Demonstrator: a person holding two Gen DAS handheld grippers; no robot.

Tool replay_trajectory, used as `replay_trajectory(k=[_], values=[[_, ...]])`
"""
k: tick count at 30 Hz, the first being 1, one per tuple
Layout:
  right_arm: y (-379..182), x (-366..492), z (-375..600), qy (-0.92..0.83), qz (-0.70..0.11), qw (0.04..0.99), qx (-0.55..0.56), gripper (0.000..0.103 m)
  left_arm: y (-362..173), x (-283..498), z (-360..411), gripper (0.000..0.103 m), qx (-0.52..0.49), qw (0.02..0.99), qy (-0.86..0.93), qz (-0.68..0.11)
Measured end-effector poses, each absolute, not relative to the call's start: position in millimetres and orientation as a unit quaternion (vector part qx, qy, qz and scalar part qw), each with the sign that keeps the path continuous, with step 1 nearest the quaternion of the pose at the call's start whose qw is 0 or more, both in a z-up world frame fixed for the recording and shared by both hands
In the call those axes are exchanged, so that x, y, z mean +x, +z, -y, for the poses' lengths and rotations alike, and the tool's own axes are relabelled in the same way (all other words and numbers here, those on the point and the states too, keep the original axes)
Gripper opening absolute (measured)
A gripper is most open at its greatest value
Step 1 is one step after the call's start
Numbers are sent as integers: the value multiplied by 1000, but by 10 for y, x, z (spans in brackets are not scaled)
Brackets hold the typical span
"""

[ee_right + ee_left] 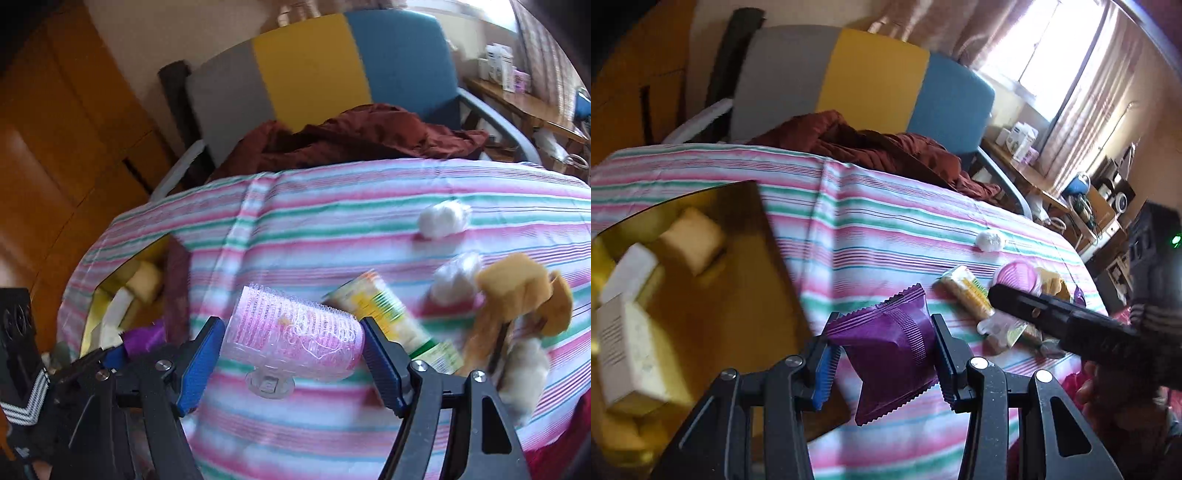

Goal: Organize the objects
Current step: 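Carry the packet into the tray with left tool while right drops roller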

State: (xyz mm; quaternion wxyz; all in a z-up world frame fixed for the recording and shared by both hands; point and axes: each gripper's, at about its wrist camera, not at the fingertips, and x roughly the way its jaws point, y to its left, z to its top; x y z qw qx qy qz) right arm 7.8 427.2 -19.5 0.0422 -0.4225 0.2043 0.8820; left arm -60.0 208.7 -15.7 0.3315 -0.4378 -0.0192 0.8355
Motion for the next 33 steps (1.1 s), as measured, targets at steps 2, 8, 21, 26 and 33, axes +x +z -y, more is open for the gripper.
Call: replay_trajectory(k=[2,8,21,26,33], values=[[-210,98,-4073,882,-197,26,-427,75,-123,-562,-1864,47,-432,323,842,26],[-205,78,-3466,885,-166,-25,-435,75,-91,-507,-1066,47,-429,284,855,69],[-228,-105,-2491,879,-88,-93,-460,75,-150,-363,191,47,-409,225,871,154],[-266,-121,-2324,879,-63,-89,-463,75,-257,-322,275,47,-418,230,863,167],[-293,-131,-2395,885,-51,-60,-460,75,-222,-353,76,47,-412,259,858,163]])
